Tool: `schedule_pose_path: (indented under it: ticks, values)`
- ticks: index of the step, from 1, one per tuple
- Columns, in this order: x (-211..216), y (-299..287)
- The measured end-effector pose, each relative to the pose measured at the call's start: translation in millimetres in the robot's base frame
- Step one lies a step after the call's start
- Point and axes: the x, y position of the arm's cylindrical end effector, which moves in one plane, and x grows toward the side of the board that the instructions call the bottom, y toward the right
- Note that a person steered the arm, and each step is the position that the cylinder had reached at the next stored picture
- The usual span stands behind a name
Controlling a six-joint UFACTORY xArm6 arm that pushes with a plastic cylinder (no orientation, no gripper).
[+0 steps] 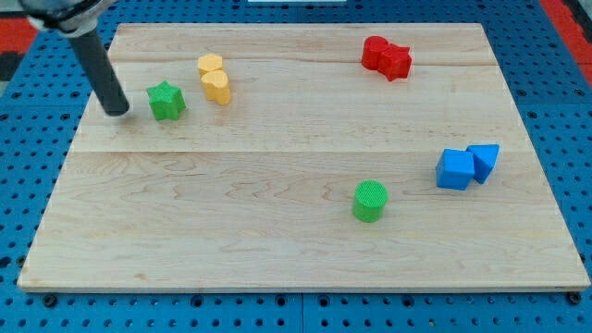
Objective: Move the green star to the left of the yellow heart
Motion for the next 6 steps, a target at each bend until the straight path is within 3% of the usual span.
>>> schedule_pose_path:
  ticks: [1,2,3,4,5,6]
  values:
    - [-10,26]
    - [7,-28]
    - [23,13]
    - [-1,50]
    - [4,46]
    - [71,84]
